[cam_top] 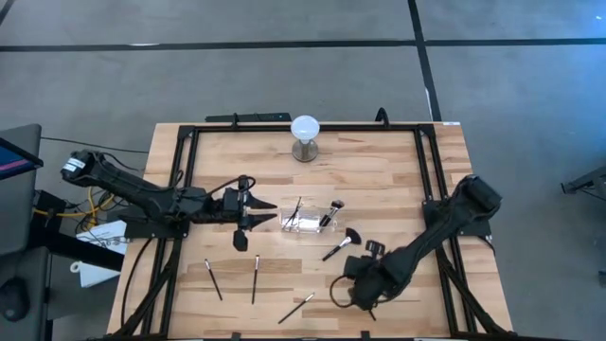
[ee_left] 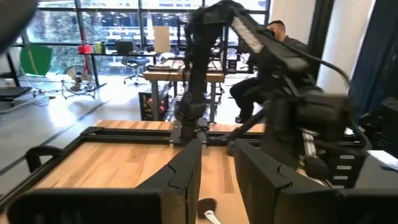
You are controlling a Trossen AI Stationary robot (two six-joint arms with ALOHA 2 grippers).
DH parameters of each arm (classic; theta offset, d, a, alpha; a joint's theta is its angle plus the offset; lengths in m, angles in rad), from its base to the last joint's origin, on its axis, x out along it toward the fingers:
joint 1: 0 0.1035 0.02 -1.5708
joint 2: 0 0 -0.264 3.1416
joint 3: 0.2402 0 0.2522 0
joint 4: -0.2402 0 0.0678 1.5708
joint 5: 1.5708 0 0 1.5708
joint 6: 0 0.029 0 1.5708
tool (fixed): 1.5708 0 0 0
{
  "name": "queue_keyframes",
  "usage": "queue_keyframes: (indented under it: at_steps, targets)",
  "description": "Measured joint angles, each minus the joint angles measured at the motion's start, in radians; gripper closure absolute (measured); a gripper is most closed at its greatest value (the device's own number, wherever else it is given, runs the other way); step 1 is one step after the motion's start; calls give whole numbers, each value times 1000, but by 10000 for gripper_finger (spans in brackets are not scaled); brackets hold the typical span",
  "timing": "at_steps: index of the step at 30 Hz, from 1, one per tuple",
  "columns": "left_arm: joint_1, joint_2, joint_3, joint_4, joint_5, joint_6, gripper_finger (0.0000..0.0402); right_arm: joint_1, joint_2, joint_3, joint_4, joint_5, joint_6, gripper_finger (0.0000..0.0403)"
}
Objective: Put items in baskets/containers
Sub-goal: Put the black eyeshadow brush into the transparent organizer
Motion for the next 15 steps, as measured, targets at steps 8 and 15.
queue_keyframes:
  at_steps: [8,15]
  targets:
    - [35,-18,0,-2,0,27,309,27,108,104,-38,-101,161,274]
    - [48,-21,0,-1,0,56,309,52,108,100,-29,-101,286,232]
